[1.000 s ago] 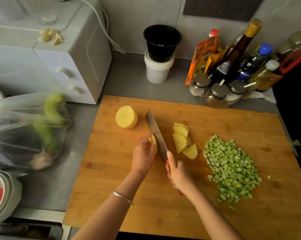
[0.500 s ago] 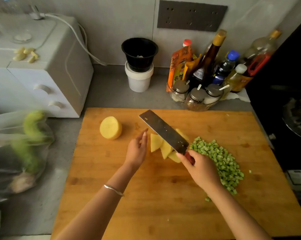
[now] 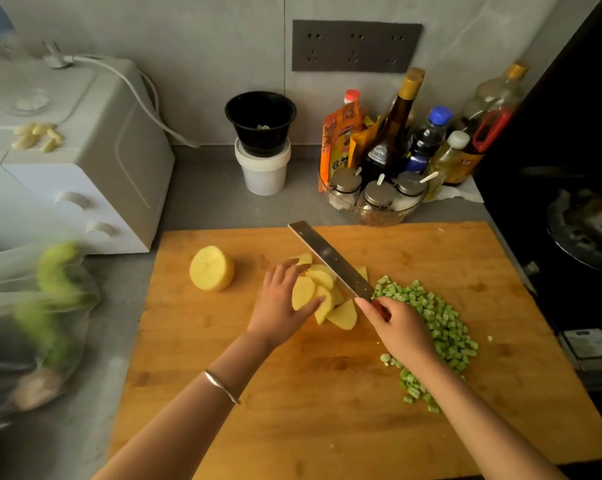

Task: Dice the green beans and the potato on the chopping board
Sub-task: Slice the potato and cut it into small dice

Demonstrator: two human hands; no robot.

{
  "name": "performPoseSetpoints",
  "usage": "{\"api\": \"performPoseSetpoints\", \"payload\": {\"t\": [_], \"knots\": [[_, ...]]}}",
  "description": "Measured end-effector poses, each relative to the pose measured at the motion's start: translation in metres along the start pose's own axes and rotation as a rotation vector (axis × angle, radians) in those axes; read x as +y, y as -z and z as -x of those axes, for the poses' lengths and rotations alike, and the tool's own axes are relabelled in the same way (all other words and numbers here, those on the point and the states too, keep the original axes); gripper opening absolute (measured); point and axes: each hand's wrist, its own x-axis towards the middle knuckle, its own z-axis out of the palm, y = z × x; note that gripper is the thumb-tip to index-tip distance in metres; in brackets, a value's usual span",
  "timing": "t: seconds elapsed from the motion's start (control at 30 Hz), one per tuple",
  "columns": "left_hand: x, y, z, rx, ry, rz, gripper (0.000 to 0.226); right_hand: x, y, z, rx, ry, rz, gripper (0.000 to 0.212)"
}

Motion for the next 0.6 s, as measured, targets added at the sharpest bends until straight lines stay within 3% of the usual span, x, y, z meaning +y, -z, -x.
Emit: {"api": "performPoseSetpoints", "payload": {"t": [0.1, 0.2, 0.33, 0.6], "knots": [[-0.003, -0.033, -0.009, -0.252, 0.055, -0.185, 0.080, 0.003, 0.005, -0.002, 0.034, -0.061, -0.113, 0.052], [0.002, -0.058, -0.019, -0.326, 0.050, -0.294, 0.078, 0.006, 0.007, -0.005, 0.049, -0.108, -0.169, 0.052], [-0.008, -0.071, -0.032, -0.255, 0.089, -0.365, 0.062, 0.007, 0.006, -0.006, 0.051, -0.126, -0.235, 0.053], [-0.033, -0.061, -0.039, -0.097, 0.031, -0.148, 0.054, 0.000, 0.004, -0.008, 0.043, -0.114, -0.306, 0.050]]}}
